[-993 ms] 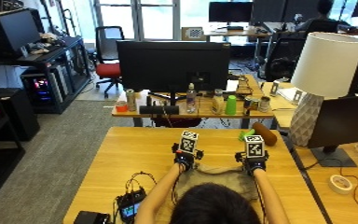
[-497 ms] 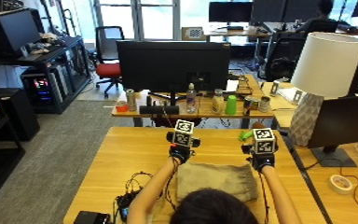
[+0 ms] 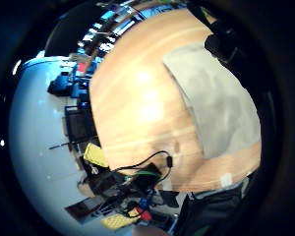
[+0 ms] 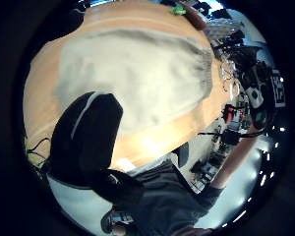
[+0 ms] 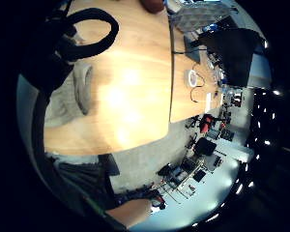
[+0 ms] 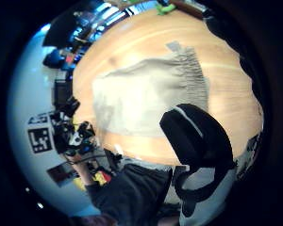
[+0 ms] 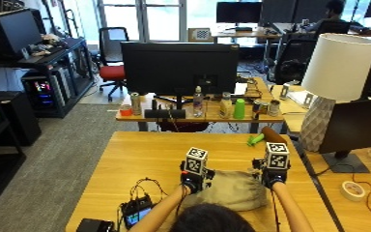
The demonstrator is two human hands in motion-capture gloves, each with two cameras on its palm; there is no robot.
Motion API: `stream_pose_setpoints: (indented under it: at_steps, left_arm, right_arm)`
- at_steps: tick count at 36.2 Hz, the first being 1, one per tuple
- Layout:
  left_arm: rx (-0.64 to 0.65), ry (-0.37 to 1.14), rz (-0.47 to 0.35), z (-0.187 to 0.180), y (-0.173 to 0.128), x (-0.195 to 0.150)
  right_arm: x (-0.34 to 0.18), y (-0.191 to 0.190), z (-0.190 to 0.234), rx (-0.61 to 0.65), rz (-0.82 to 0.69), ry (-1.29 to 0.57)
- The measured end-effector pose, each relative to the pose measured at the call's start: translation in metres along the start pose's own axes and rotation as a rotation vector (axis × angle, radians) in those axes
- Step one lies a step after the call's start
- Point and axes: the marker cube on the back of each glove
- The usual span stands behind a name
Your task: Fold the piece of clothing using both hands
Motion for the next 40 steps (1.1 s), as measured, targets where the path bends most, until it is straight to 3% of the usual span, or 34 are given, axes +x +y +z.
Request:
stream_pose_setpoints:
  at_steps: [4,8,11,15,19,27,35,40]
  left_arm:
    - [-0.101,0.047,-0.026,0.013,0.030,0.011]
    - [-0.269,0.073,-0.093,0.047,0.030,0.007]
    - [-0.270,0.093,-0.125,0.064,0.021,0.002]
    - [-0.191,0.086,-0.104,0.069,0.014,0.001]
    - [-0.281,0.046,-0.108,0.070,0.023,0.002]
    - [-0.325,0.040,-0.124,0.071,0.025,0.002]
    - [-0.317,0.053,-0.136,0.072,0.025,0.001]
    - [-0.311,0.058,-0.124,0.071,0.024,0.002]
  right_arm:
    - [0.003,-0.010,0.030,-0.032,0.029,0.021]
    - [0.005,-0.020,0.063,-0.128,0.111,0.006]
    - [0.001,0.002,0.068,-0.197,0.187,0.022]
    - [-0.013,0.047,0.054,-0.251,0.238,0.013]
    - [-0.021,0.052,0.065,-0.318,0.241,-0.083]
    - [-0.029,0.045,0.072,-0.154,0.323,-0.049]
    - [-0.021,0.043,0.072,-0.091,0.392,-0.023]
    - [-0.024,0.029,0.066,-0.019,0.299,-0.162]
